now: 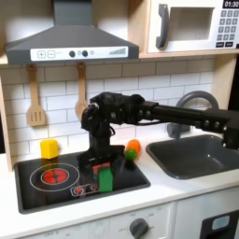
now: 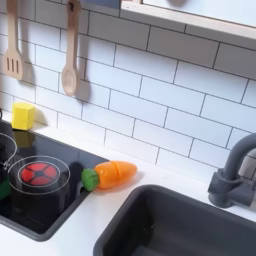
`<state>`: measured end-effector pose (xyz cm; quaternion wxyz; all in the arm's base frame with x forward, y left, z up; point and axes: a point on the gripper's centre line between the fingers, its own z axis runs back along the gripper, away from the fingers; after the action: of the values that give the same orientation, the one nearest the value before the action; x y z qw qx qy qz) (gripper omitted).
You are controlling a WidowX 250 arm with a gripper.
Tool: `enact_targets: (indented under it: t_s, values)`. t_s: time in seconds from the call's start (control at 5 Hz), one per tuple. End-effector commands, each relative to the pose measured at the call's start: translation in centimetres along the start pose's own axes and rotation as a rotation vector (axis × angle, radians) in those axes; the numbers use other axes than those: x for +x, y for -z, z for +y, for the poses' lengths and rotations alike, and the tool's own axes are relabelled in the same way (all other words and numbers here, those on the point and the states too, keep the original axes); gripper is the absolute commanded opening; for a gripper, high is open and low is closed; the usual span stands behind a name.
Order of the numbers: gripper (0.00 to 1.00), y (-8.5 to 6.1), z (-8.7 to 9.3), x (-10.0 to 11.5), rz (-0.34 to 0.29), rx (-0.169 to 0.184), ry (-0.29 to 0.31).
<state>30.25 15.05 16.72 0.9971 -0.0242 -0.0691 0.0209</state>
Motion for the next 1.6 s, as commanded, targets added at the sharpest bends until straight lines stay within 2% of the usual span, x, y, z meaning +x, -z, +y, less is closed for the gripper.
enact_targets:
  t_s: [0.0, 0.8, 1.0, 1.4]
  values:
    - [1.00, 0.39, -0.20, -0.44, 0.009, 0.002, 0.014]
    - [1.00, 0.93, -0.21, -0.70, 0.005, 0.004, 0.026]
    - [0.00, 0.84, -0.09, -0.63, -0.005, 0.010, 0.027]
    - [0.00, 0.83, -0.06, -0.46, -0.010, 0.013, 0.024]
